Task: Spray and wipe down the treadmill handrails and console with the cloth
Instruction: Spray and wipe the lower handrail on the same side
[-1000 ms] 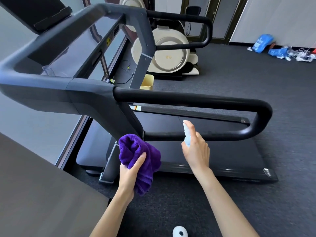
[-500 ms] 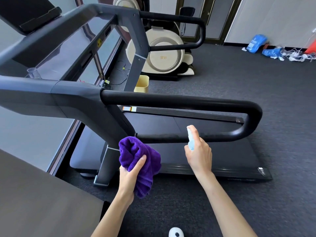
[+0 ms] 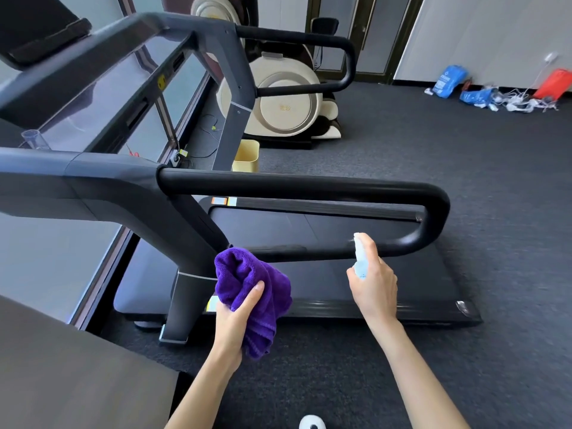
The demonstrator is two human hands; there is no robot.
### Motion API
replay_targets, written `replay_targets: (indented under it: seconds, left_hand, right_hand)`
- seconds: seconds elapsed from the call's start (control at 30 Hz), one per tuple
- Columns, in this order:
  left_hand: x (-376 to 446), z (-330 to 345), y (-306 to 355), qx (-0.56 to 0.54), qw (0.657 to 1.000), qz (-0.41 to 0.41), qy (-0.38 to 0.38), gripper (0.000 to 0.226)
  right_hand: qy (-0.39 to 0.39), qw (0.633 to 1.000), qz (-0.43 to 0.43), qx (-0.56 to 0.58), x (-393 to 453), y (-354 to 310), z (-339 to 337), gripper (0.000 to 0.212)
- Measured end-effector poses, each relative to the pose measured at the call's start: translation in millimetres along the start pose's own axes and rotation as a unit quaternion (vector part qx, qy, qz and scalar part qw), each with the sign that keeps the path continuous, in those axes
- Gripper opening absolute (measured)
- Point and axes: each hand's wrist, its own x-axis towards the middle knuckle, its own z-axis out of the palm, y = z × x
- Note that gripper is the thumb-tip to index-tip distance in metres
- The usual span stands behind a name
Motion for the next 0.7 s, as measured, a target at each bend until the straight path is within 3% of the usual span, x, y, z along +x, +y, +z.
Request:
replay_targets:
  seconds: [0.23,0.43,0.7]
  left_hand:
    - [-2.3,2.6,-0.2,-0.008,1.0,0.007,0.014,0.051]
    - [-3.2,11.1,-3.7,-0.007,1.0,0.003,0.004,0.044]
    - [-8.6,19.0,-10.7,-0.001,1.0,0.002,-0.002,0.044]
  right_hand:
    - [-0.017,0.999,0.016,-0.038,2.1,15.3,-4.1,0.071]
    - [0.039,0.996,0.019,-0.077,2.5,36.1,-21.3,0.065]
    - [0.042,0.999,0.012,0.008,10.7,40.5,-27.2,0.067]
